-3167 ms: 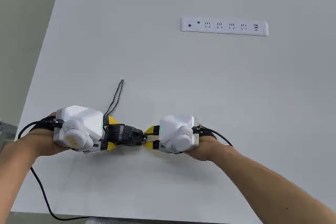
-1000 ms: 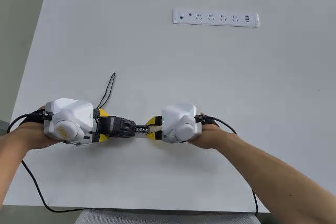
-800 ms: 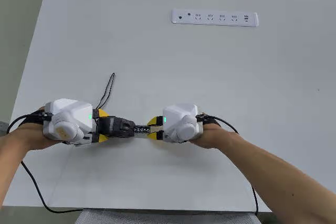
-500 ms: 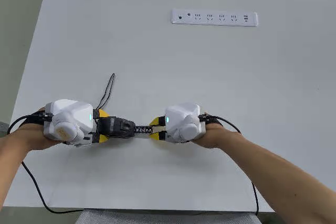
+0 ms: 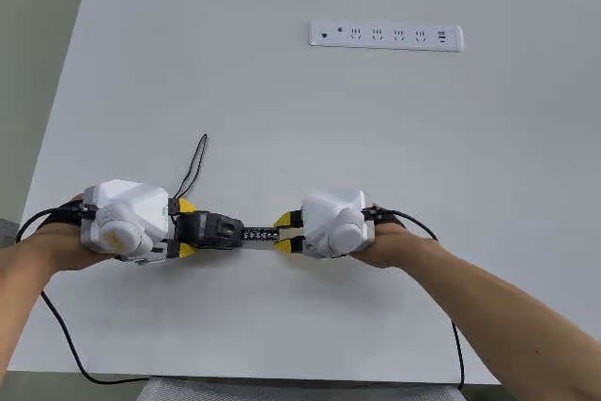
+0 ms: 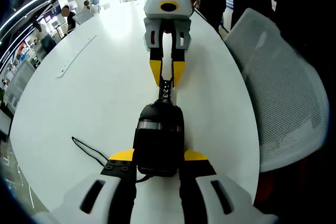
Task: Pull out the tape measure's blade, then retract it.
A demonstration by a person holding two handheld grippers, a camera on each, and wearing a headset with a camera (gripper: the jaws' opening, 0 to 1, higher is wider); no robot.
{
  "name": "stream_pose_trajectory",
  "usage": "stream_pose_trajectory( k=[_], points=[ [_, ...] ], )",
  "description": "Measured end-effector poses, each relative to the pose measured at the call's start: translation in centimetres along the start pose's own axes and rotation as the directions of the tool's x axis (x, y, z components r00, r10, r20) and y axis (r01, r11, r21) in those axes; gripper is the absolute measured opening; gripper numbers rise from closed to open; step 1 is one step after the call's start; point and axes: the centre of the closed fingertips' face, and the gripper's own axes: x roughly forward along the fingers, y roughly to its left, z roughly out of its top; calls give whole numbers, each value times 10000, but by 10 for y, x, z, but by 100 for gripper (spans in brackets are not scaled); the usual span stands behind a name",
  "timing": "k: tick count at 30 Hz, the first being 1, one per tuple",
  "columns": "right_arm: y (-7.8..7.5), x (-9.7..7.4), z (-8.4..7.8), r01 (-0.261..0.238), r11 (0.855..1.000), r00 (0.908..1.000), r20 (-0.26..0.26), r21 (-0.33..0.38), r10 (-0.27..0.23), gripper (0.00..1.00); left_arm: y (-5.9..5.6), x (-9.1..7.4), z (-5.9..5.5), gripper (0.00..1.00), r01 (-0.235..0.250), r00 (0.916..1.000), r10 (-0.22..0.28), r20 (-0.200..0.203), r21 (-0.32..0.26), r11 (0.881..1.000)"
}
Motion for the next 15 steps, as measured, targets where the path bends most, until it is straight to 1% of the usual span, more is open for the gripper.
stream_pose_trajectory(
  k=[15],
  points=[
    [-1, -7, -7, -25, 10000, 10000, -87, -78, 24, 10, 1, 1, 1, 27, -32, 10000, 32, -16, -72, 10000]
  ],
)
